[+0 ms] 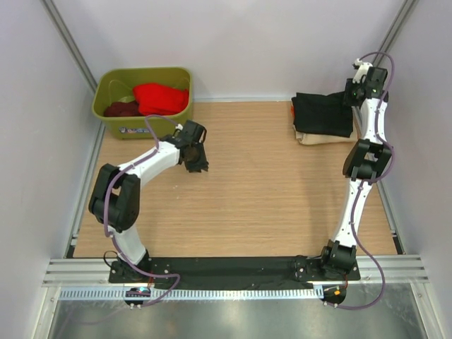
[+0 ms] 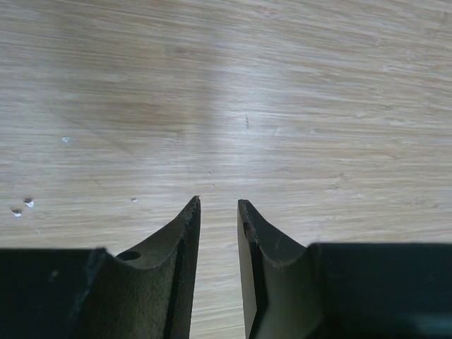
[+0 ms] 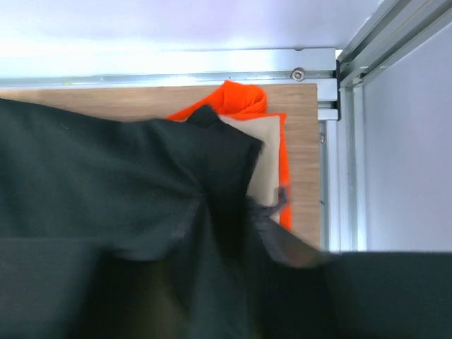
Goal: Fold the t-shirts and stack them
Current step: Neatly place the folded tshirt to the corner
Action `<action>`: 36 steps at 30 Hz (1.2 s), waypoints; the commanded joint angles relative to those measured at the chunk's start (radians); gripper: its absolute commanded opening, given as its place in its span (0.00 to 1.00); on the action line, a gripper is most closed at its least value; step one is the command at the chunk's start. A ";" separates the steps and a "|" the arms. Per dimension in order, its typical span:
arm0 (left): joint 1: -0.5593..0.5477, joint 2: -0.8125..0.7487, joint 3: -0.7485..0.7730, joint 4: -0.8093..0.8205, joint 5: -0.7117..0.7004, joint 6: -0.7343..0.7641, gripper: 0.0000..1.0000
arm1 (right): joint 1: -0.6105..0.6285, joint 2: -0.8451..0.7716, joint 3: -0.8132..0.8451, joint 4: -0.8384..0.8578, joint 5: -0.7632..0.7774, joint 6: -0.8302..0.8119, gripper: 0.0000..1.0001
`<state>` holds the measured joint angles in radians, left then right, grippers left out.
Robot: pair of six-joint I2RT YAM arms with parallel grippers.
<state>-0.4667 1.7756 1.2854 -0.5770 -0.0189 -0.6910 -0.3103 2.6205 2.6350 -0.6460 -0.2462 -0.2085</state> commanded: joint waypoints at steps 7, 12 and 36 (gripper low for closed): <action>-0.050 -0.105 -0.001 0.003 -0.020 -0.054 0.30 | 0.014 -0.101 -0.012 0.140 -0.019 0.139 0.66; -0.061 -0.131 0.018 -0.018 0.007 -0.099 0.30 | 0.045 -0.221 -0.148 0.118 -0.004 0.233 0.48; -0.061 -0.352 0.230 -0.155 0.181 -0.107 0.34 | 0.461 -1.263 -1.191 -0.039 -0.123 0.664 0.43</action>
<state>-0.5251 1.5017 1.5597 -0.6937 0.1246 -0.8043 0.1314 1.4895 1.5082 -0.6655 -0.3695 0.3943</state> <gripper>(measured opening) 0.334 0.415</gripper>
